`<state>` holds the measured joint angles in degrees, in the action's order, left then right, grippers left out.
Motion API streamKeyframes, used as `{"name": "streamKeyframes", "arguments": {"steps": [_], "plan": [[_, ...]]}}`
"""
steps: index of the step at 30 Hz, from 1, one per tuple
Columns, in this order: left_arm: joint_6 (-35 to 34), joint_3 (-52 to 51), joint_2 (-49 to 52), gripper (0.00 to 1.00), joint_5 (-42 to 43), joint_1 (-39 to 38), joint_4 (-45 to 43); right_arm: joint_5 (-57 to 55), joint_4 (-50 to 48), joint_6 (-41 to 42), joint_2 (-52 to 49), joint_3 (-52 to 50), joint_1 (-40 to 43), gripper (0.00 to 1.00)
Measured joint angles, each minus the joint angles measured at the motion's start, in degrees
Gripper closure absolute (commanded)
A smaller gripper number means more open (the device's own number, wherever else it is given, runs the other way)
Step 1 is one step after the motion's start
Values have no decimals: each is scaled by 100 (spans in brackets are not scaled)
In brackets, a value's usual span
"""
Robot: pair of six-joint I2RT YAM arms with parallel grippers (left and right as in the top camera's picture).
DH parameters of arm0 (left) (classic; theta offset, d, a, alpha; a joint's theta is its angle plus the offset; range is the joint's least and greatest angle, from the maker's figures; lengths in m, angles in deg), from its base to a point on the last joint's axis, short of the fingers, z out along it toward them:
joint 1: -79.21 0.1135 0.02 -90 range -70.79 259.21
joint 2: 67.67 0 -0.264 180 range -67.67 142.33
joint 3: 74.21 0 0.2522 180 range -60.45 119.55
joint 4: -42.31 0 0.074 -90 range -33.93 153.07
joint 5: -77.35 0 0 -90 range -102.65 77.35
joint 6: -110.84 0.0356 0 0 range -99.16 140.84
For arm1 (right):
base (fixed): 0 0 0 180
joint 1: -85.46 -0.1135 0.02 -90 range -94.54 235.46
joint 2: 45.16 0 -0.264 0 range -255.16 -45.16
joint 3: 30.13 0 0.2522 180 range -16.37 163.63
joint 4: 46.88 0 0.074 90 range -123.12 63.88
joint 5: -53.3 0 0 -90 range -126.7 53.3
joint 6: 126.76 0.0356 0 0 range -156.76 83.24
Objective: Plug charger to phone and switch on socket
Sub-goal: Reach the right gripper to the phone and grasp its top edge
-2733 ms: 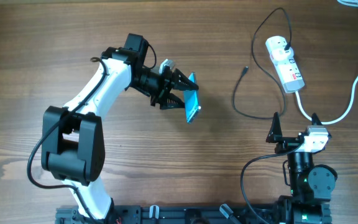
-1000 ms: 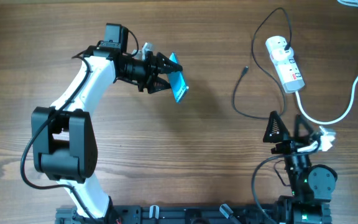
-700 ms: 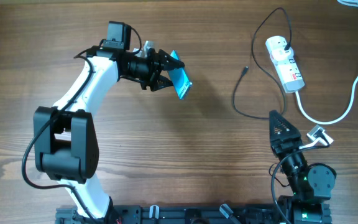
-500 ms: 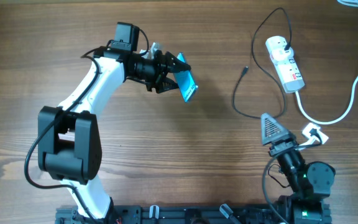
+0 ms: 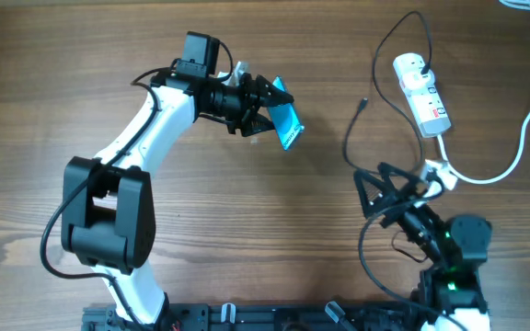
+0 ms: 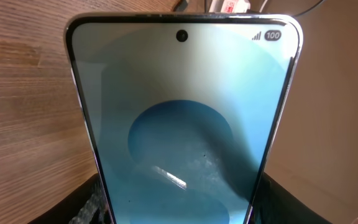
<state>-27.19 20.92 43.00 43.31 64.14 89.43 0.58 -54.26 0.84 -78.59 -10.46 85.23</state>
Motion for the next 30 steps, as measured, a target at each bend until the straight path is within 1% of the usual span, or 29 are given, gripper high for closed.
{"name": "streamKeyframes", "arguments": {"steps": [5,7,8,11,13,17,18,21,26,28,30], "plan": [[-251,0,0,51,-72,-9,-186,-192,-94,-627,-1635,730,-1036,0],[-348,0,0,51,-90,-11,-221,-297,-415,-776,-2347,1021,-1399,0],[-382,2,0,51,-101,-11,-240,-334,-769,-734,-2664,1130,-1480,0],[-501,2,0,51,-192,-33,-306,-433,-2026,-74,-3388,1281,-1510,0],[-551,2,0,51,-302,-70,-350,-455,-2820,208,-3842,1300,-1510,0],[-745,2,0,53,-549,-260,-546,-549,-3193,221,-4365,1309,-1576,0],[-785,2,0,54,-564,-302,-564,-636,-3246,195,-4494,1309,-1626,1],[-870,2,0,54,-605,-393,-638,-1045,-3296,109,-4846,1309,-1821,1],[-1019,2,0,54,-669,-422,-691,-1633,-3333,-31,-4892,1309,-2076,10],[-1064,2,0,54,-686,-472,-691,-1873,-3333,-61,-4892,1309,-2155,16],[-1145,2,0,54,-688,-584,-699,-2052,-3333,-83,-4892,1309,-2177,19]]}}
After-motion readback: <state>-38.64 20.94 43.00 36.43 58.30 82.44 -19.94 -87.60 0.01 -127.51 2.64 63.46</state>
